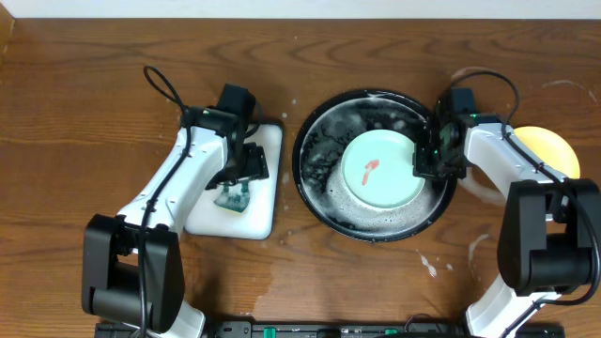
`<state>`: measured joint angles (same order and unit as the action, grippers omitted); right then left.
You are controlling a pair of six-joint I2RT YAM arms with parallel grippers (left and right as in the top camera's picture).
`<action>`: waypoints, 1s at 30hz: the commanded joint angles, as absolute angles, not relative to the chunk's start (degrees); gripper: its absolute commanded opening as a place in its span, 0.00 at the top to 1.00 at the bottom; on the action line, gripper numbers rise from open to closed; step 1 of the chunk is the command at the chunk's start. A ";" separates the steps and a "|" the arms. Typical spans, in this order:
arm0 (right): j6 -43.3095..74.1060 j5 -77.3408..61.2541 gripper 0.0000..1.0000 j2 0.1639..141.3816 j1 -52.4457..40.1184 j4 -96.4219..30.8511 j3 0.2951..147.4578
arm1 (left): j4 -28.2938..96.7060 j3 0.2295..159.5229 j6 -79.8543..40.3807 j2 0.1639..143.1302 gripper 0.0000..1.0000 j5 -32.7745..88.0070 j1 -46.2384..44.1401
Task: Clean dirty plates on tray and stack at the side
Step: 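Grasp the green sponge in the foam tray with left gripper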
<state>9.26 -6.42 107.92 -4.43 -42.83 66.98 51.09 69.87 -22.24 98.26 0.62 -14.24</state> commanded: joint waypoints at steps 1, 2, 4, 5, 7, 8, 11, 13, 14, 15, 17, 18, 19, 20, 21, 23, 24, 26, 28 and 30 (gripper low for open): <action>5.06 -3.88 0.99 106.85 -5.32 -42.83 66.63 | 47.03 65.60 -21.41 98.48 0.19 -3.60 -14.04; 5.06 -3.88 0.99 106.85 -5.30 -42.81 66.63 | 44.88 64.31 -21.32 98.48 0.20 -3.70 -14.04; 5.08 -3.88 0.99 106.85 -5.30 -42.50 66.63 | 40.45 61.65 -19.79 98.48 0.24 -3.70 -14.04; 5.08 -3.88 0.99 106.85 -5.30 -42.37 66.63 | 39.07 60.69 -19.05 98.48 0.25 -3.68 -14.04; 5.23 -3.90 0.99 106.85 -5.32 -42.41 66.63 | 37.30 58.92 -18.44 98.50 0.30 -3.70 -14.04; 5.39 -3.90 0.99 106.85 -5.32 -42.48 66.63 | 36.82 58.22 -18.44 98.50 0.34 -3.70 -14.04; 5.54 -3.92 0.99 106.85 -5.32 -42.50 66.63 | 33.61 55.75 -18.39 98.50 0.52 -3.70 -14.04; 5.74 -3.92 0.99 106.85 -5.32 -42.50 66.63 | 29.30 53.23 -18.41 98.50 0.62 -3.66 -14.04; 5.74 -3.92 0.99 106.85 -5.32 -42.54 66.63 | 27.00 51.77 -18.44 98.50 0.66 -3.66 -14.06; 5.74 -3.90 0.99 106.85 -5.34 -42.63 66.63 | 24.75 50.28 -18.46 98.50 0.70 -3.64 -14.06; 5.96 -3.95 0.99 106.85 -5.34 -42.68 66.63 | 21.71 47.97 -18.44 98.50 0.74 -3.64 -14.04; 6.35 -3.95 0.99 106.85 -5.34 -42.68 66.63 | 20.58 46.92 -18.44 98.50 0.77 -3.64 -14.04; 6.72 -3.97 0.99 106.85 -5.34 -42.65 66.63 | 20.36 46.50 -18.44 98.50 0.81 -3.64 -14.04; 6.83 -4.08 0.99 106.85 -5.34 -42.63 66.63 | 20.49 46.35 -18.44 98.50 0.92 -3.64 -14.04; 6.83 -4.14 0.99 106.85 -5.34 -42.63 66.63 | 20.88 46.37 -18.44 98.48 0.93 -3.62 -14.04; 6.81 -4.14 0.99 106.85 -5.34 -42.68 66.63 | 21.85 46.57 -18.44 98.19 0.92 -3.57 -14.04; 6.81 -4.14 0.99 106.85 -5.34 -42.76 66.63 | 22.70 46.92 -18.44 97.91 0.93 -3.51 -14.04; 6.79 -4.12 0.99 106.85 -5.34 -43.03 66.63 | 25.34 48.34 -18.46 96.92 0.92 -2.98 -14.04; 6.79 -4.12 0.99 106.85 -5.34 -43.09 66.63 | 28.51 50.46 -18.46 95.31 0.93 -2.11 -14.04; 6.81 -4.14 0.99 106.85 -5.34 -43.11 66.63 | 31.97 52.95 -18.46 93.41 0.92 -1.91 -14.04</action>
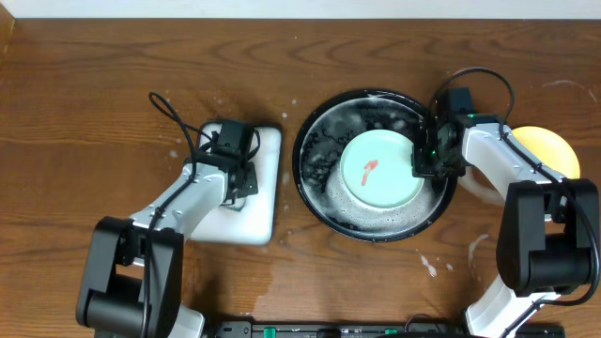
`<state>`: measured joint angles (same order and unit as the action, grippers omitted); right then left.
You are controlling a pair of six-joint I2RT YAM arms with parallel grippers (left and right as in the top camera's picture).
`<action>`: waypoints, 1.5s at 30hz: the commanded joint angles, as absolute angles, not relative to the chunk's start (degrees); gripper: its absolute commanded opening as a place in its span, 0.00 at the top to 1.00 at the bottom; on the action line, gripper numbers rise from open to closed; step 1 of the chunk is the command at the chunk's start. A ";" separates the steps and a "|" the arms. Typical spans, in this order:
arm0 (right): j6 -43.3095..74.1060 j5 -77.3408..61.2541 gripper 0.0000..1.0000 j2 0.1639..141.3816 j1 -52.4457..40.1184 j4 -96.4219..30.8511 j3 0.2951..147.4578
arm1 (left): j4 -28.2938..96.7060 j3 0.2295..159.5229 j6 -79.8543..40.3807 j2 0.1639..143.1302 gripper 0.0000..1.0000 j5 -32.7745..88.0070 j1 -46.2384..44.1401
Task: Clean dirty plates on tray and stack at the side
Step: 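Grasp the green sponge in the foam tray with left gripper, then scrub the red stain on the pale green plate with the sponge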
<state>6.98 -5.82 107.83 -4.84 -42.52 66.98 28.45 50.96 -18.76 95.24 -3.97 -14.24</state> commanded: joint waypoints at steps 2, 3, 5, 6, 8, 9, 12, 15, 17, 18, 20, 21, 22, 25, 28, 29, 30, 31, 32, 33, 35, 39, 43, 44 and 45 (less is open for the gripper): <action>6.81 -4.14 0.99 106.85 -5.34 -43.09 66.63 | 35.09 55.42 -18.46 91.29 0.92 -1.91 -14.04; 6.81 -4.14 0.99 106.85 -5.34 -43.09 66.63 | 36.07 56.42 -18.44 90.28 0.93 -1.93 -14.04; 6.81 -4.12 0.99 106.85 -5.34 -43.09 66.63 | 36.86 57.65 -18.41 88.58 0.93 -1.93 -14.04; 6.81 -4.12 0.99 106.85 -5.34 -43.07 66.63 | 36.82 57.84 -18.41 87.74 0.92 -1.93 -14.04; 6.81 -4.12 0.99 106.85 -5.34 -43.07 66.63 | 36.73 57.84 -18.44 86.76 0.92 -1.93 -14.04; 6.81 -4.12 0.99 106.85 -5.34 -43.07 66.63 | 36.82 57.84 -18.44 86.78 0.93 -1.93 -14.06; 6.81 -4.12 0.99 106.85 -5.34 -43.07 66.63 | 36.86 57.30 -18.46 87.42 0.93 -1.93 -14.06; 6.81 -4.12 0.99 106.85 -5.34 -43.07 66.63 | 37.06 57.19 -18.46 88.05 0.92 -1.89 -14.17; 6.81 -4.12 0.99 106.85 -5.34 -43.07 66.63 | 37.65 57.63 -18.44 87.94 0.93 -1.91 -14.22; 6.79 -4.12 0.99 106.85 -5.34 -43.07 66.63 | 38.57 58.26 -18.44 87.94 0.93 -1.91 -14.22; 6.81 -4.12 0.99 106.85 -5.34 -43.07 66.63 | 40.45 59.90 -18.44 87.92 0.93 -1.93 -14.22; 6.79 -4.12 0.99 106.85 -5.34 -43.07 66.63 | 41.56 60.97 -18.46 87.94 0.93 -1.91 -14.24; 6.81 -4.12 0.99 106.85 -5.34 -43.07 66.63 | 42.65 62.17 -18.46 87.94 0.92 -1.89 -14.46; 6.81 -4.12 0.99 106.85 -5.34 -43.07 66.63 | 45.25 66.11 -18.46 87.94 0.93 -0.03 -15.77; 6.81 -4.12 0.99 106.85 -5.34 -43.00 66.63 | 44.16 69.12 -18.61 87.94 0.93 8.27 -17.82; 6.81 -4.12 0.99 106.85 -5.34 -43.00 66.63 | 42.46 69.45 -19.79 87.94 0.93 11.27 -18.59; 6.81 -4.14 0.99 106.85 -5.34 -43.00 66.63 | 39.86 69.45 -21.71 87.96 0.93 14.37 -19.53; 6.79 -4.12 0.99 106.85 -5.34 -42.98 66.63 | 37.56 69.45 -22.92 88.25 0.92 16.58 -20.43; 6.79 -4.12 0.99 106.85 -5.34 -43.00 66.63 | 35.22 69.45 -24.27 88.73 0.93 17.96 -21.43; 6.79 -4.12 0.99 106.85 -5.34 -43.00 66.63 | 33.10 69.45 -25.74 89.43 0.93 18.52 -22.57; 6.79 -4.14 0.99 106.85 -5.34 -43.00 66.63 | 29.32 69.45 -27.88 91.48 0.93 18.65 -25.06; 6.79 -4.14 0.99 106.85 -5.34 -42.98 66.63 | 22.85 69.54 -30.68 97.62 0.93 18.41 -30.57; 6.79 -4.14 0.99 106.85 -5.34 -43.00 66.63 | 21.50 72.62 -30.72 104.95 0.93 13.37 -35.55; 6.79 -4.14 0.99 106.85 -5.34 -43.00 66.63 | 21.47 73.80 -30.76 106.63 0.93 13.50 -36.45; 6.79 -4.14 0.99 106.85 -5.34 -43.00 66.63 | 21.50 74.91 -30.76 108.01 0.93 13.54 -37.19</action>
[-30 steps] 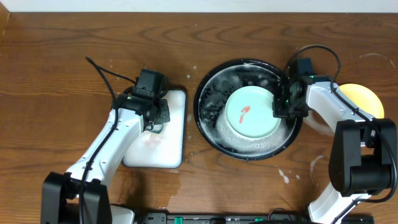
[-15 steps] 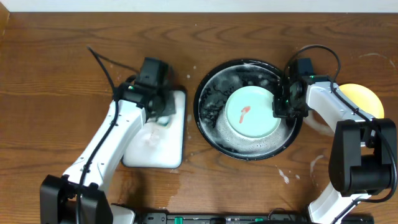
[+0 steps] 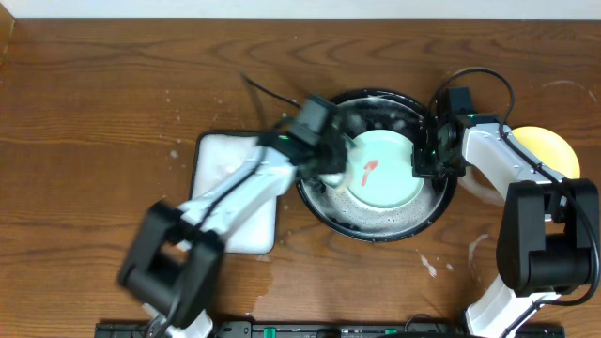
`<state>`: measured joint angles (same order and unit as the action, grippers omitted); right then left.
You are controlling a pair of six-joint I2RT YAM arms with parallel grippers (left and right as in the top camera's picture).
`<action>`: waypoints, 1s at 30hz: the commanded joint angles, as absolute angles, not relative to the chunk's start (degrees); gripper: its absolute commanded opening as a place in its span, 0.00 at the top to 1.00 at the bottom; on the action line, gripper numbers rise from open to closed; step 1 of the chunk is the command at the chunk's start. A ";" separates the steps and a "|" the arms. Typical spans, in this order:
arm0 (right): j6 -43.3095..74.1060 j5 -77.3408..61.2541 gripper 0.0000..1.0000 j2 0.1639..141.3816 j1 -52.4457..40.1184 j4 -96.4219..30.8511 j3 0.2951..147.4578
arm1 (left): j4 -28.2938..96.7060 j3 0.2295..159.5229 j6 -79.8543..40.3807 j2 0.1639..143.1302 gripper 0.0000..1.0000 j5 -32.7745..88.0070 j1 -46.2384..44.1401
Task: Clean dirty plates on tray and stack at the side
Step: 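Scrub the red stain on the pale green plate with the sponge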
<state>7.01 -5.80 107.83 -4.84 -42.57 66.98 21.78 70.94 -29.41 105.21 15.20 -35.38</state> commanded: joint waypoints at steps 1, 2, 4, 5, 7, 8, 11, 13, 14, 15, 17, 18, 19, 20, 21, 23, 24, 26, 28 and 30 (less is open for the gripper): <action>6.79 -4.14 0.99 106.85 -5.34 -43.00 66.63 | 21.47 76.12 -30.74 109.51 0.93 13.43 -38.06; 6.81 -4.16 0.99 106.85 -5.34 -43.00 66.63 | 21.39 77.19 -30.74 110.93 0.92 13.41 -38.79; 6.79 -4.60 0.99 106.85 -5.34 -42.98 66.63 | 21.06 79.09 -30.76 113.89 0.93 13.41 -39.99; 6.81 -4.82 0.99 106.85 -5.34 -42.98 66.63 | 20.49 79.55 -30.87 115.26 0.92 13.45 -40.40; 6.81 -4.99 0.99 106.85 -5.34 -42.98 66.63 | 19.03 79.70 -32.36 117.67 0.93 13.50 -41.08; 6.81 -4.99 0.99 106.85 -5.34 -42.98 66.63 | 18.44 79.70 -33.26 118.83 0.92 13.50 -41.41; 6.79 -4.97 0.99 106.85 -5.34 -43.00 66.63 | 16.78 79.70 -34.72 121.71 0.93 15.33 -42.13; 6.79 -4.97 0.99 106.85 -5.34 -43.00 66.63 | 16.56 79.70 -35.57 122.61 0.93 17.23 -42.30; 6.79 -4.97 0.99 106.85 -5.34 -43.00 66.63 | 16.82 79.70 -35.70 122.78 0.93 17.54 -42.30; 6.81 -4.99 0.99 106.85 -5.34 -43.00 66.63 | 17.12 79.70 -35.68 122.76 0.93 17.43 -42.30; 6.79 -4.97 0.99 106.85 -5.34 -43.00 66.63 | 17.47 80.09 -35.70 122.63 0.93 17.30 -42.13; 6.79 -4.97 0.99 106.85 -5.34 -42.98 66.63 | 17.43 80.53 -35.70 122.63 0.92 17.21 -42.11; 6.79 -4.99 0.99 106.85 -5.34 -42.98 66.63 | 17.37 81.06 -35.68 122.63 0.93 16.71 -42.13; 6.81 -4.99 0.99 106.85 -5.34 -43.00 66.63 | 16.95 81.58 -35.68 122.63 0.93 15.88 -42.15; 6.79 -4.97 0.99 106.85 -5.34 -42.98 66.63 | 15.88 81.89 -35.64 122.63 0.93 15.55 -42.24; 6.81 -4.99 0.99 106.85 -5.34 -42.98 66.63 | 12.45 81.89 -35.73 122.63 0.93 15.64 -42.24; 6.81 -4.99 0.99 106.85 -5.34 -43.00 66.63 | 11.18 81.89 -35.92 122.65 0.93 15.64 -42.26; 6.81 -4.99 0.99 106.85 -5.34 -43.07 66.63 | 10.17 81.89 -37.93 122.85 0.92 15.64 -42.26; 6.81 -4.99 0.99 106.85 -5.34 -43.09 66.63 | 10.41 81.89 -39.79 123.57 0.93 15.88 -42.26; 6.81 -5.02 0.99 106.85 -5.34 -43.07 66.63 | 10.61 81.89 -40.07 124.49 0.93 17.12 -42.30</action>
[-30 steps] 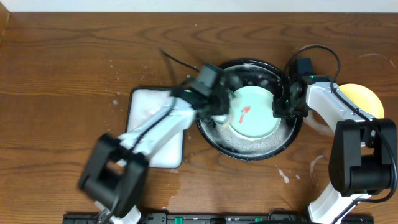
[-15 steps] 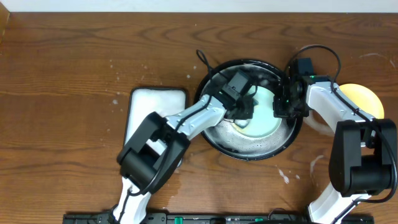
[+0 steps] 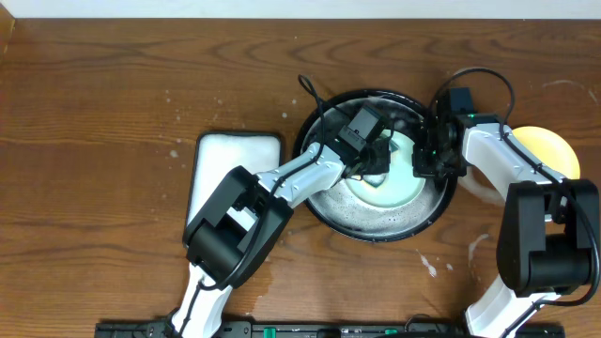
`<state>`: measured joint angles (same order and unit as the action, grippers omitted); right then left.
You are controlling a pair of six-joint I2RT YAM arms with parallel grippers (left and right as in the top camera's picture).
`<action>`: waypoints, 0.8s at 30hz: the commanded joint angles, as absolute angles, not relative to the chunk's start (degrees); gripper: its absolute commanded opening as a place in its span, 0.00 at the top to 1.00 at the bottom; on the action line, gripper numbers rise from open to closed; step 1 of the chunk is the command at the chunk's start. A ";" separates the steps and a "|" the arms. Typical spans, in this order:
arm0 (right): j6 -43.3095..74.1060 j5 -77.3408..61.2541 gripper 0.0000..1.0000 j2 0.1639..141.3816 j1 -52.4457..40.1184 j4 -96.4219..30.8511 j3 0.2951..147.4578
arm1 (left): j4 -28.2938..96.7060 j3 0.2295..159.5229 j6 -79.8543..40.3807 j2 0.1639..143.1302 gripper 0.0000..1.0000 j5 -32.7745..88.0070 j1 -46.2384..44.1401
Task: Clean dirty plates on tray and stack at the side
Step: 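Scrub the red stain on the pale green plate with the sponge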
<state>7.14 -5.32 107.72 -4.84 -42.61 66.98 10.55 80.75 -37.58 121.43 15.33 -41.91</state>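
A mint-green plate (image 3: 402, 186) lies in the soapy black round tray (image 3: 315, 192) at the table's middle. My left gripper (image 3: 371, 167) is down on the plate's left half, over the spot with the red smear. It is shut on the sponge, which is almost wholly hidden under the wrist. My right gripper (image 3: 425, 160) is shut on the plate's right rim, at the tray's right wall. The red smear itself is covered by the left gripper.
A white rectangular dish (image 3: 230, 183) sits left of the tray with nothing on it. A yellow plate (image 3: 554, 145) lies at the far right, partly behind the right arm. Water drops (image 3: 427, 266) dot the wood in front of the tray.
My left gripper has moved from the tray's left rim onto the mint plate and now covers the red smear. The right gripper still holds the plate's right rim.
My left gripper was over the sponge on the white dish and then lower on it, while the right gripper held the plate's rim. Then the dish was bare and the left arm was at the tray's left rim. Now it is on the plate.
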 commanded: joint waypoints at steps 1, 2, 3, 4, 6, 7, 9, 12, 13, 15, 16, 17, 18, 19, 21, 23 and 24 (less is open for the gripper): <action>6.81 -5.02 0.99 106.85 -5.37 -43.07 66.63 | 10.61 81.89 -40.69 125.25 0.92 18.15 -42.30; 6.81 -5.02 0.99 106.85 -5.37 -43.09 66.63 | 10.59 81.89 -40.99 125.84 0.93 19.94 -42.41; 6.81 -5.02 0.99 106.85 -5.37 -43.09 66.63 | 10.52 81.89 -41.10 126.52 0.93 21.91 -42.54; 6.81 -5.02 0.99 106.85 -5.37 -43.07 66.63 | 10.55 81.89 -41.25 127.35 0.92 23.57 -42.81; 6.83 -5.04 0.99 106.85 -5.37 -43.07 66.63 | 10.85 81.89 -41.25 128.84 0.93 26.76 -43.53; 6.81 -5.04 0.99 106.85 -5.37 -43.07 66.63 | 11.05 81.89 -41.25 129.54 0.92 27.92 -43.88; 6.81 -5.04 0.99 106.85 -5.37 -43.07 66.63 | 11.51 81.89 -41.23 130.43 0.93 28.51 -44.56; 6.81 -5.69 0.99 106.85 -5.34 -43.09 66.63 | 11.66 81.89 -40.99 130.52 0.93 28.49 -44.34; 6.79 -6.09 0.99 106.85 -5.37 -43.07 66.63 | 11.70 81.91 -40.62 130.45 0.93 28.47 -43.92; 6.81 -6.52 0.99 106.85 -5.37 -43.07 66.63 | 13.32 81.91 -38.70 130.45 0.93 25.69 -42.63; 6.81 -6.52 0.99 106.85 -5.37 -43.07 66.63 | 15.55 81.91 -38.37 130.43 0.93 21.78 -41.82; 6.79 -6.50 0.99 106.85 -5.37 -43.07 66.63 | 18.15 81.91 -38.26 130.41 0.93 17.32 -40.88; 6.79 -6.52 0.99 106.85 -5.37 -43.07 66.63 | 20.71 81.91 -37.85 130.41 0.93 13.15 -39.90; 6.79 -6.50 0.99 106.85 -5.37 -43.07 66.63 | 23.31 81.91 -37.32 130.41 0.93 9.04 -38.92; 6.79 -6.50 0.99 106.85 -5.37 -43.09 66.63 | 28.14 82.21 -37.10 130.30 0.93 1.69 -37.01; 6.79 -6.50 0.99 106.85 -5.37 -43.09 66.63 | 32.23 83.37 -36.88 130.17 0.93 -2.98 -35.29; 6.79 -6.50 0.99 106.85 -5.37 -43.09 66.63 | 33.52 84.18 -36.10 130.06 0.93 -3.79 -34.59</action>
